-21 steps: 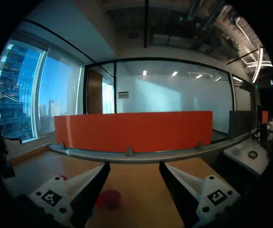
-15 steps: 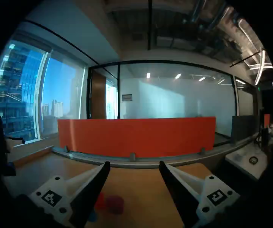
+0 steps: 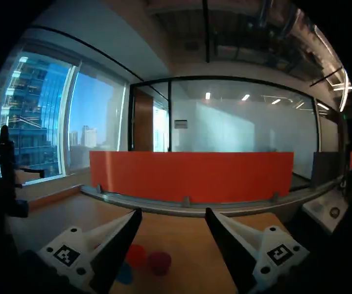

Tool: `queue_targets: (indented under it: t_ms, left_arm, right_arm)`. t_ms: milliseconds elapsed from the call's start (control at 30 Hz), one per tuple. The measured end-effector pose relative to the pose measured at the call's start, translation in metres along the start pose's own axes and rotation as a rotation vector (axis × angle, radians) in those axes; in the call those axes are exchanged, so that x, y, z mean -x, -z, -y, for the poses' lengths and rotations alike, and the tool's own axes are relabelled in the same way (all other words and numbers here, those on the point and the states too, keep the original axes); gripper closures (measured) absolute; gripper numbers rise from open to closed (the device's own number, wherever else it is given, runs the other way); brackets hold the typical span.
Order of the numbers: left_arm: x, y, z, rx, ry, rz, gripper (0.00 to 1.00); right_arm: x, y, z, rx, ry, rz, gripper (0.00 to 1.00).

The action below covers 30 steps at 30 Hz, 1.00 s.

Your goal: Pour water

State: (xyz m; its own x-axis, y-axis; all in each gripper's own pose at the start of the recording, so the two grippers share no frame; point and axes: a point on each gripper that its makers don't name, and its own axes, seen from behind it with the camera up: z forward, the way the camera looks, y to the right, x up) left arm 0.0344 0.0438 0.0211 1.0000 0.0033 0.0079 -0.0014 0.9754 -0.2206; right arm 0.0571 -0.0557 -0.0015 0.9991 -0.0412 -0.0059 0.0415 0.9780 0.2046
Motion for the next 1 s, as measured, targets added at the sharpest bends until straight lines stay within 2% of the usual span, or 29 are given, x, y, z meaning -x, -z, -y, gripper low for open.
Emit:
queue_targets:
  t_ms: [200,367,500,700,1000]
  left_arm:
    - [-0.011,-0.002,-0.030,0.137,0.018,-0.014,0.18]
    - [-0.015,0.004,-0.055,0.250,0.022,-0.021,0.18]
    - [-0.013,0.004,-0.066,0.306,0.017,-0.012,0.18]
    - [-0.002,0.006,-0.068,0.335,0.018,0.029,0.18]
    - [0.028,0.002,-0.058,0.351,-0.019,0.126,0.18]
  right_arm:
    - [-0.003,0.001,0.031,-0.145,0.021,0.001,0.00]
    - [-0.003,0.008,0.066,-0.303,0.012,0.003,0.00]
    - [-0.002,0.010,0.080,-0.373,0.004,0.012,0.00]
    - [0.007,0.011,0.090,-0.419,0.025,0.058,0.00]
    - [0.027,0.017,0.102,-0.480,0.085,0.160,0.00]
